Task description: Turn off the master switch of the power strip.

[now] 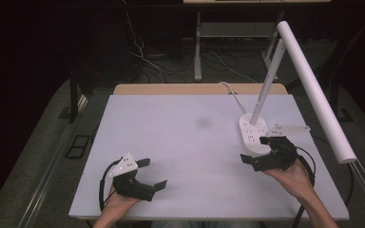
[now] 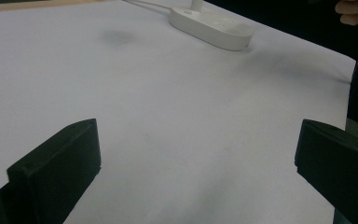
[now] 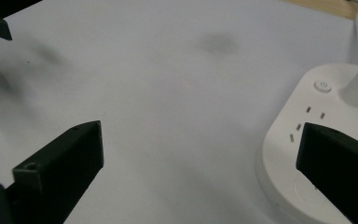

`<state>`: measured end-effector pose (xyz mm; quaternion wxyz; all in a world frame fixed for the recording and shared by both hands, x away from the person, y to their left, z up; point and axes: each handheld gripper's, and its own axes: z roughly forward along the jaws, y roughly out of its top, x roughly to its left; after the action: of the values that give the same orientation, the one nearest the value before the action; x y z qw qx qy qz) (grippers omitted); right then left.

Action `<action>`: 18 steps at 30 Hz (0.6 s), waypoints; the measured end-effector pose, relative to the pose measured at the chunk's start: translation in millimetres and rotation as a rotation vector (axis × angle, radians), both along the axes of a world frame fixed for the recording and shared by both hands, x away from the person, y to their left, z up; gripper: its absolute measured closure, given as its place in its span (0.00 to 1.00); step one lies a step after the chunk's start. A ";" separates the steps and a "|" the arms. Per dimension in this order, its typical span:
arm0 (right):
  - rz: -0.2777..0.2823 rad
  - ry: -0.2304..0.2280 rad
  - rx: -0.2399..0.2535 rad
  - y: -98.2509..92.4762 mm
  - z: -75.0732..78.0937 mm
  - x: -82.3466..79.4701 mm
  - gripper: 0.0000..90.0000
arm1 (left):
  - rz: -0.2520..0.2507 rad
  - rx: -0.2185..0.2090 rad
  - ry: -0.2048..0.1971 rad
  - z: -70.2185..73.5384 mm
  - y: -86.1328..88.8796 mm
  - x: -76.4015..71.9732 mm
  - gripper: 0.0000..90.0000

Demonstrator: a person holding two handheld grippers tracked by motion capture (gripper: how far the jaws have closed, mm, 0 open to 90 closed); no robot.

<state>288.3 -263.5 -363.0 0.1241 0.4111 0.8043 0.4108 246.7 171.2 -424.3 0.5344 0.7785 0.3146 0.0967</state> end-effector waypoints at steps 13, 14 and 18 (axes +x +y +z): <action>-0.017 0.003 0.029 -11.7 -21.7 -26.1 0.00 | -0.003 0.005 -0.002 0.1 -0.4 0.5 0.00; -0.014 -0.001 0.032 -12.4 -24.1 -27.9 0.00 | -0.001 0.003 0.000 0.0 -0.5 0.3 0.00; -0.022 0.001 0.043 -13.5 -33.2 -35.6 0.00 | -0.002 0.005 0.000 -0.1 -0.5 0.4 0.00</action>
<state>252.7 -276.9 -396.2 0.1195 0.4228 0.7906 0.4265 247.1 170.7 -424.4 0.5326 0.7802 0.3134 0.0968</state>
